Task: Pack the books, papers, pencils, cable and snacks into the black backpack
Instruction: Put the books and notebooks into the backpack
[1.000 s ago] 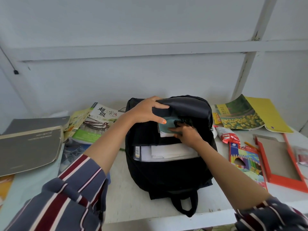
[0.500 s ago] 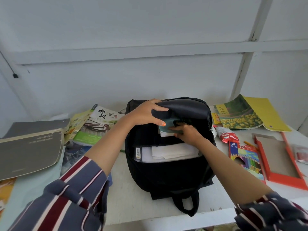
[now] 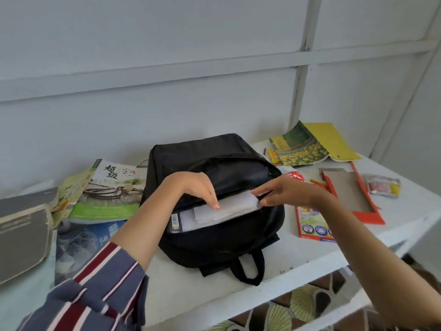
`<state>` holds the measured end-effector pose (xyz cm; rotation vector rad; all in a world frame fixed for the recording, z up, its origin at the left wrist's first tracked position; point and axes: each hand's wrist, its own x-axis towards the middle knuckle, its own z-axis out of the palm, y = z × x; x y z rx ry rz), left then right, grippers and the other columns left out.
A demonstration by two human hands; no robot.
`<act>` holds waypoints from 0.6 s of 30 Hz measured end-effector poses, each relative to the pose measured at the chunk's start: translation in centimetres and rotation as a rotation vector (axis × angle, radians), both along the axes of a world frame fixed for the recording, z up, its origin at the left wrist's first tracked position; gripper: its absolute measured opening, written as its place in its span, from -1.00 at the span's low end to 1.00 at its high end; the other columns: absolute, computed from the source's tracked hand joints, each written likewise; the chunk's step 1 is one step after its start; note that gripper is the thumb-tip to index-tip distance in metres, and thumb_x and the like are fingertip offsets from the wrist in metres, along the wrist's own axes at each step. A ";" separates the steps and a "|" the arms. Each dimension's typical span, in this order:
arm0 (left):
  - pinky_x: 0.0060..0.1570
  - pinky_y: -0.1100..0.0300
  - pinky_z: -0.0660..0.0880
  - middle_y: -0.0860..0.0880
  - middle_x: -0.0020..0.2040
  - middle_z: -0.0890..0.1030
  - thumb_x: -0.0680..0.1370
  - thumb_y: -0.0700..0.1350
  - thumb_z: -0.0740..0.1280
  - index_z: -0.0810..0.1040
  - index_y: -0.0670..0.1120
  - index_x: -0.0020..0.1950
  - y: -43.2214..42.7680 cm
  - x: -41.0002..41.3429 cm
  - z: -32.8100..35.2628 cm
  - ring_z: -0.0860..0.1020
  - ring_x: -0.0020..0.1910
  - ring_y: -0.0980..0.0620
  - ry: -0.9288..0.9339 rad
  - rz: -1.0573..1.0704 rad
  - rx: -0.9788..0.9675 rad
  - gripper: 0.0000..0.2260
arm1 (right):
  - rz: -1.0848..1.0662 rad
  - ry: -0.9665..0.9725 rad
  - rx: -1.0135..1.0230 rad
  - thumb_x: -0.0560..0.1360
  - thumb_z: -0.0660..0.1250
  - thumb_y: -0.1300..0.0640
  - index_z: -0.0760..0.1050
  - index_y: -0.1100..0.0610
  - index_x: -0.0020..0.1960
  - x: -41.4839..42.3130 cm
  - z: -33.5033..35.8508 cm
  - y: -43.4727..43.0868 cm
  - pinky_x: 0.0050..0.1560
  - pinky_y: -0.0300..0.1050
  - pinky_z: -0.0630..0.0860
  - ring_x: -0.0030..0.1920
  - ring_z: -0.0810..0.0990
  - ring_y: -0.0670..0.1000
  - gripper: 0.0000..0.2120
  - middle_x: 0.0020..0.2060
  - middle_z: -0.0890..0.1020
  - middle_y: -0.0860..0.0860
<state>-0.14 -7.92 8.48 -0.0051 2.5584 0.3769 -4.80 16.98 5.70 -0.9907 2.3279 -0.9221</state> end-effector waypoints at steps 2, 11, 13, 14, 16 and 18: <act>0.19 0.13 0.38 0.00 0.07 0.57 0.46 0.13 0.36 0.62 -0.07 -0.12 0.7 -1.1 1.2 0.51 0.09 0.02 0.139 0.007 -0.030 -0.73 | -0.100 0.010 -0.056 0.47 0.38 0.19 0.51 -0.06 0.21 -0.1 0.3 2.2 0.14 -0.27 0.47 0.07 0.60 -0.13 -0.66 0.13 0.60 -0.06; 0.13 0.12 0.41 -0.01 0.11 0.51 0.50 -0.01 0.36 0.55 -0.05 0.14 8.8 -8.2 3.7 0.46 0.08 0.07 0.685 -0.050 0.289 -0.75 | -0.738 0.246 -0.184 0.47 0.39 0.18 0.46 0.22 0.29 -5.5 -0.6 10.0 0.03 -0.17 0.38 0.11 0.56 0.08 -0.59 0.20 0.56 0.14; 0.09 0.21 0.33 -0.04 0.21 0.48 0.52 -0.04 0.35 0.48 -0.06 0.27 10.9 -10.8 3.3 0.42 0.16 0.07 0.669 -0.100 0.324 -0.67 | -0.819 0.285 -0.176 0.47 0.39 0.16 0.46 0.25 0.29 -8.0 -0.8 11.3 0.07 -0.21 0.35 0.18 0.53 0.10 -0.58 0.23 0.55 0.14; 0.09 0.24 0.30 -0.06 0.25 0.47 0.53 -0.06 0.34 0.45 -0.07 0.31 11.9 -12.3 3.0 0.41 0.21 0.06 0.657 -0.121 0.329 -0.64 | -0.846 0.291 -0.178 0.47 0.39 0.14 0.46 0.25 0.29 -9.3 -0.9 11.8 0.11 -0.18 0.36 0.21 0.52 0.10 -0.57 0.24 0.54 0.14; 0.15 0.23 0.28 -0.08 0.31 0.43 0.53 -0.09 0.34 0.40 -0.09 0.36 13.8 -15.5 2.5 0.38 0.31 0.00 0.622 -0.161 0.326 -0.60 | -0.869 0.303 -0.146 0.47 0.39 0.10 0.44 0.25 0.32 -11.9 -1.2 12.7 0.20 -0.13 0.36 0.26 0.48 0.09 -0.54 0.27 0.52 0.13; 0.22 0.19 0.28 -0.09 0.34 0.41 0.53 -0.11 0.34 0.37 -0.09 0.39 15.6 -18.4 2.0 0.36 0.33 -0.03 0.590 -0.197 0.307 -0.57 | -0.840 0.325 -0.065 0.49 0.37 0.06 0.41 0.24 0.34 -14.4 -1.7 13.3 0.24 -0.13 0.33 0.29 0.45 0.09 -0.51 0.30 0.48 0.13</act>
